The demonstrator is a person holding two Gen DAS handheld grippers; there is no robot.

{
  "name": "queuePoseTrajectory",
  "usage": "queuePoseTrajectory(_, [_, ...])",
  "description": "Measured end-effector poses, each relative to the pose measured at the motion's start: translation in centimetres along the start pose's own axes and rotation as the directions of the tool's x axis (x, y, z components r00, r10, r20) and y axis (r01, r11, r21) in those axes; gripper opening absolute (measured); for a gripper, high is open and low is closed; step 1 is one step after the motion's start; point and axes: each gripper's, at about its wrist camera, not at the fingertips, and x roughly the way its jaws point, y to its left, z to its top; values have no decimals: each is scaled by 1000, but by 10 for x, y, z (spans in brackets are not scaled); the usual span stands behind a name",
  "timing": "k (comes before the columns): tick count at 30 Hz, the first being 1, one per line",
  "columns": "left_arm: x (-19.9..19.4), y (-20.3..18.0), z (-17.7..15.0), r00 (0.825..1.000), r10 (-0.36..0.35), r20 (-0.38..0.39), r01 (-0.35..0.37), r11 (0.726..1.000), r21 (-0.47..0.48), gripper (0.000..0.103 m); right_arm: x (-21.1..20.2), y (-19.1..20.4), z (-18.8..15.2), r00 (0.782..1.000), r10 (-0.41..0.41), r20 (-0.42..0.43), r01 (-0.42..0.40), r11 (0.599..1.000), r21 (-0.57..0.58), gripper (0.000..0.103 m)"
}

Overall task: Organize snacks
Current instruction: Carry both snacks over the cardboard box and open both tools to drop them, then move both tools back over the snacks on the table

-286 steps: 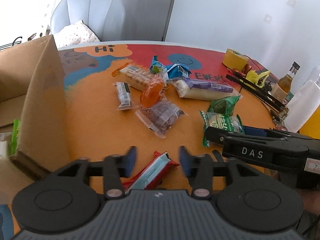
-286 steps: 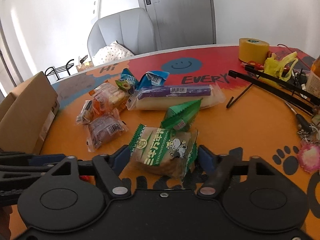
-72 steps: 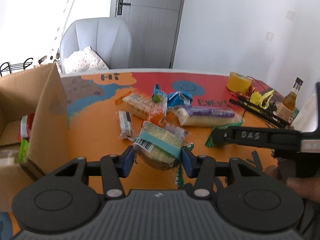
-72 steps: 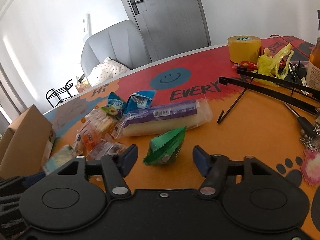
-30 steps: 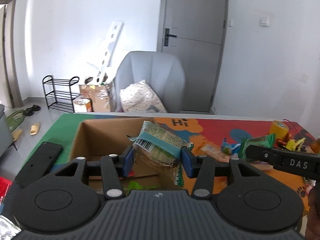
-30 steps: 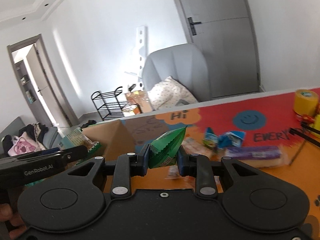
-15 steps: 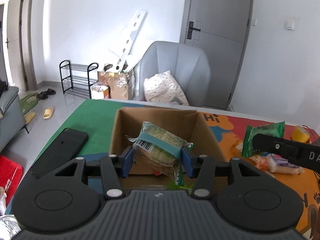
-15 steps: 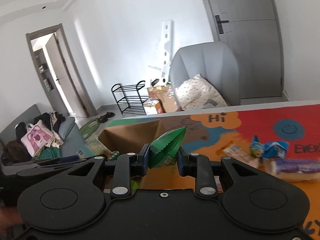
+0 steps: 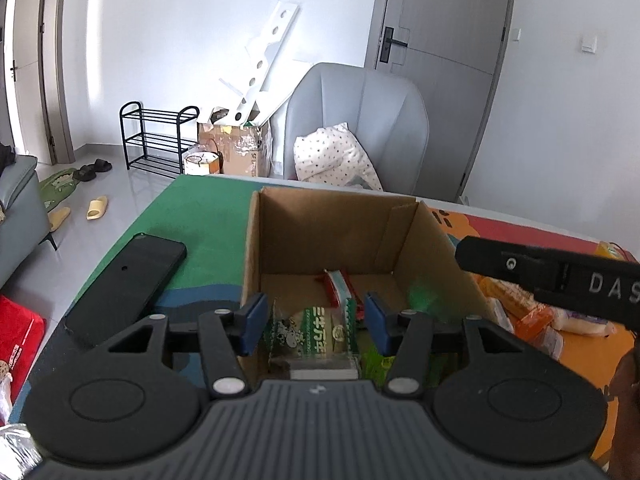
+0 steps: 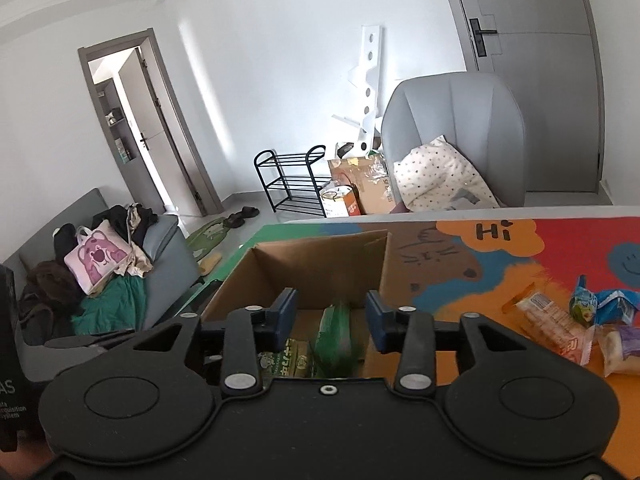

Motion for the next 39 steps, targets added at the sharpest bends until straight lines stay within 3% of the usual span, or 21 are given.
queuePoseTrajectory(5, [-4, -4, -2, 1000, -6, -5, 6, 1000, 10, 55, -11, -12, -2, 999, -39, 4, 38, 999, 32, 42])
queuePoseTrajectory(10, [-13, -18, 0, 999, -27, 25, 26, 999, 44, 80, -27, -31, -6, 997, -81, 10, 80, 995, 62, 42])
queuePoseTrajectory(14, [-16, -35, -1, 998, -48, 30, 45, 996, 76, 83, -43, -47, -11, 993, -117, 10, 116, 990, 78, 42])
queuePoseTrajectory(16, [-16, -43, -2, 998, -56, 26, 54, 995, 88, 87, -50, -55, -13, 991, -135, 9, 133, 987, 87, 48])
queuePoseTrajectory(25, [-25, -78, -4, 996, -88, 32, 83, 986, 144, 95, -85, -82, -24, 983, -181, 28, 176, 976, 131, 59])
queuePoseTrajectory(39, [-36, -126, -9, 986, -164, 22, 157, 969, 193, 96, -125, -120, -40, 965, -261, 33, 252, 952, 172, 67])
